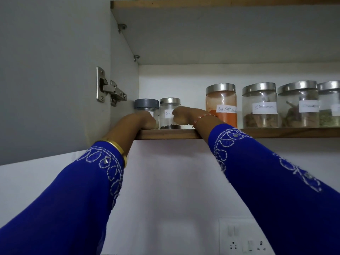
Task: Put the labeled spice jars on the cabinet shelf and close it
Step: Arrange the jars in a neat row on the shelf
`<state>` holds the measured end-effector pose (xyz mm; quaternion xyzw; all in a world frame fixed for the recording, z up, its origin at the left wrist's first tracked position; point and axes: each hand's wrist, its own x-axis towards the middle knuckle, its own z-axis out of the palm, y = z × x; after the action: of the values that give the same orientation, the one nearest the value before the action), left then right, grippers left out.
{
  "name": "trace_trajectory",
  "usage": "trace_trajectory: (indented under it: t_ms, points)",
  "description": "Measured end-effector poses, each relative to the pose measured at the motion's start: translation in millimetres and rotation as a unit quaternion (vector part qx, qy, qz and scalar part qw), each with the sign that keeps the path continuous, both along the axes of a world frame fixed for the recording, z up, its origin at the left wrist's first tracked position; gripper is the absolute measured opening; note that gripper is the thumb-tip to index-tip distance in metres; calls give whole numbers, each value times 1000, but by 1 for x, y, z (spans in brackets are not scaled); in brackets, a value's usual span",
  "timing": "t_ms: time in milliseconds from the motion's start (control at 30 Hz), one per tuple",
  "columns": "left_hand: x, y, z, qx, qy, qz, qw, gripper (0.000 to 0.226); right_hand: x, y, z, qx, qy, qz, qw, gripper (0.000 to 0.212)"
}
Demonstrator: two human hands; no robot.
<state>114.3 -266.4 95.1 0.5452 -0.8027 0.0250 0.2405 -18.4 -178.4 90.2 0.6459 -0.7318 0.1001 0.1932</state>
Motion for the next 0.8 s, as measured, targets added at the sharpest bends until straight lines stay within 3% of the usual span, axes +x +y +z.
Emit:
trace_trajectory:
  t_ms: [133,300,433,600,800]
  points:
    - [-1,19,0,-52,60,-44,996,42,0,-24,11,-81,-133,131,979,46]
    - [-9,45,-5,-93,134,-114,980,47,-15,3,5,-179,-170,179,952,41]
    - [-28,67,-14,-114,178,-149,966,46,-25,36,9,-297,-214,227,903,31]
    - [-66,101,-24,-129,188,-188,955,47,-62,71,9,-400,-237,179,867,27]
    - [-100,126,-31,-127,173,-214,953,38,-113,93,-6,-435,-250,103,859,27]
